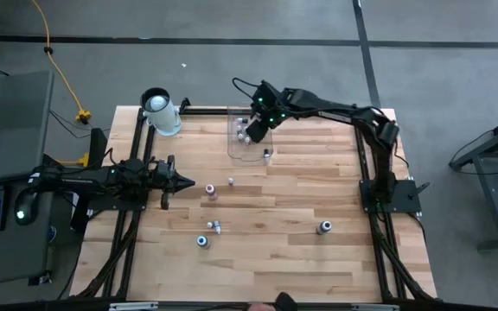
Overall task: Pick & Place food coloring
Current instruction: Put the large black food coloring bottle into the container
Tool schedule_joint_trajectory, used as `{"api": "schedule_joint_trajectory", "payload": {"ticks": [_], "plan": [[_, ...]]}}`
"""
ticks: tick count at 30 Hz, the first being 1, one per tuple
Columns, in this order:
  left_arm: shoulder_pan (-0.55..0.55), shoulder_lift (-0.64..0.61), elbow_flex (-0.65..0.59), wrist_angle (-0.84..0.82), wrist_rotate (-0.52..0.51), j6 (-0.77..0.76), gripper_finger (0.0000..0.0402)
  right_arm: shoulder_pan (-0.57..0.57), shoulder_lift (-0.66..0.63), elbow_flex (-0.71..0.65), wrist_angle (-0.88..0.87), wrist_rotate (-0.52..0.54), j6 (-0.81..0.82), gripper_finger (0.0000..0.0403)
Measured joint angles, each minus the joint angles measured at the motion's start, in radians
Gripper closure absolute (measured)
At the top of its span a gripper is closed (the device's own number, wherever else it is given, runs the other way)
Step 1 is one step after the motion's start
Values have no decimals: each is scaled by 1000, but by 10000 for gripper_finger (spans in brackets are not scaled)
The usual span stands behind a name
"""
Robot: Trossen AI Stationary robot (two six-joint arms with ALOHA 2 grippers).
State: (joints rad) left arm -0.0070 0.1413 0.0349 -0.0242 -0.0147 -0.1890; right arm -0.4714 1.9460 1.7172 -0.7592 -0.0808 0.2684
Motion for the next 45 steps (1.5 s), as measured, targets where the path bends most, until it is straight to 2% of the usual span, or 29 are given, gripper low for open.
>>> {"api": "schedule_joint_trajectory", "payload": {"ticks": [8,13,23,28,32,38,41,45], "plan": [[0,0,0,0,0,0,401,76,-186,0,-192,34,-25,246],[0,0,0,0,1,0,401,164,-266,0,-341,105,7,246],[0,0,0,0,1,0,401,360,-367,0,-604,206,171,246],[0,0,0,0,2,0,401,436,-427,-15,-652,265,274,246],[0,0,0,0,2,0,401,493,-547,-201,-478,264,309,247],[0,0,0,0,2,0,401,576,-775,-596,-207,131,386,247],[0,0,0,0,2,0,401,649,-882,-738,-165,86,430,247],[0,0,0,0,3,0,401,732,-967,-842,-186,-51,430,247]]}}
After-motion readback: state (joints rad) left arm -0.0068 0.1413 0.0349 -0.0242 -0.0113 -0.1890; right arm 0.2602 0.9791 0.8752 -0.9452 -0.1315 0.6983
